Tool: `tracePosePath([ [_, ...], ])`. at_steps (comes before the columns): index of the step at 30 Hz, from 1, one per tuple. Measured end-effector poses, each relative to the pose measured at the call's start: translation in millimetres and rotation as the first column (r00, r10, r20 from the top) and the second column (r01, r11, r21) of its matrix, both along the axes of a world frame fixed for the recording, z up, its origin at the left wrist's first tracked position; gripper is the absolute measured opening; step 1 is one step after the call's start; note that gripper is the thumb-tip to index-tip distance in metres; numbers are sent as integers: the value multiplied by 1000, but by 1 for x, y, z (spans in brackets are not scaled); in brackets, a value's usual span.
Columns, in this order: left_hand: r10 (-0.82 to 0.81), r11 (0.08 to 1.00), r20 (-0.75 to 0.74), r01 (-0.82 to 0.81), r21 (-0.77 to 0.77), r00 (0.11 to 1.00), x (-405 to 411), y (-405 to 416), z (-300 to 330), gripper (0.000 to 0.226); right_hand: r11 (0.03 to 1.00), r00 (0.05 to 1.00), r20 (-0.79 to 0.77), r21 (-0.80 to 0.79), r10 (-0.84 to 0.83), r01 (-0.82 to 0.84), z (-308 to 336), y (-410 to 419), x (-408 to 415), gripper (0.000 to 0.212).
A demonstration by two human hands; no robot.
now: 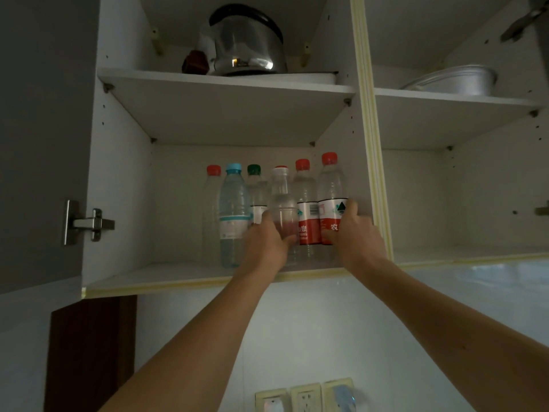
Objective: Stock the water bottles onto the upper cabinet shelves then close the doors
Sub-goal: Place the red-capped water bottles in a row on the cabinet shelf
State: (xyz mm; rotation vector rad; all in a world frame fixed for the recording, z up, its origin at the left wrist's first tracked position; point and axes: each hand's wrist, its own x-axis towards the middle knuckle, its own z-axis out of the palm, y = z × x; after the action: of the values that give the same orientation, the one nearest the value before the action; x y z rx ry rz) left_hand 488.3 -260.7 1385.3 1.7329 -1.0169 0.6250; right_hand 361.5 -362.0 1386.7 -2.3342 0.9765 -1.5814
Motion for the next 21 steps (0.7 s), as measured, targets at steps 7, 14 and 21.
tracePosePath([
  [7, -68, 991, 30, 71, -116, 997, -9, 5, -10, 39, 992, 997, -24, -109, -73, 70, -22, 16, 4, 77],
  [14, 22, 912, 229, 74, -402, 973, 14, 75, 24, 36, 894, 953, 11, -350, 301, -279, -10, 60, 10, 44],
  [21, 52, 972, -112, -76, -221, 992, 95, 113, 47, 61, 841, 841, -86, -46, 535, -540, 18, 103, 71, 66],
])
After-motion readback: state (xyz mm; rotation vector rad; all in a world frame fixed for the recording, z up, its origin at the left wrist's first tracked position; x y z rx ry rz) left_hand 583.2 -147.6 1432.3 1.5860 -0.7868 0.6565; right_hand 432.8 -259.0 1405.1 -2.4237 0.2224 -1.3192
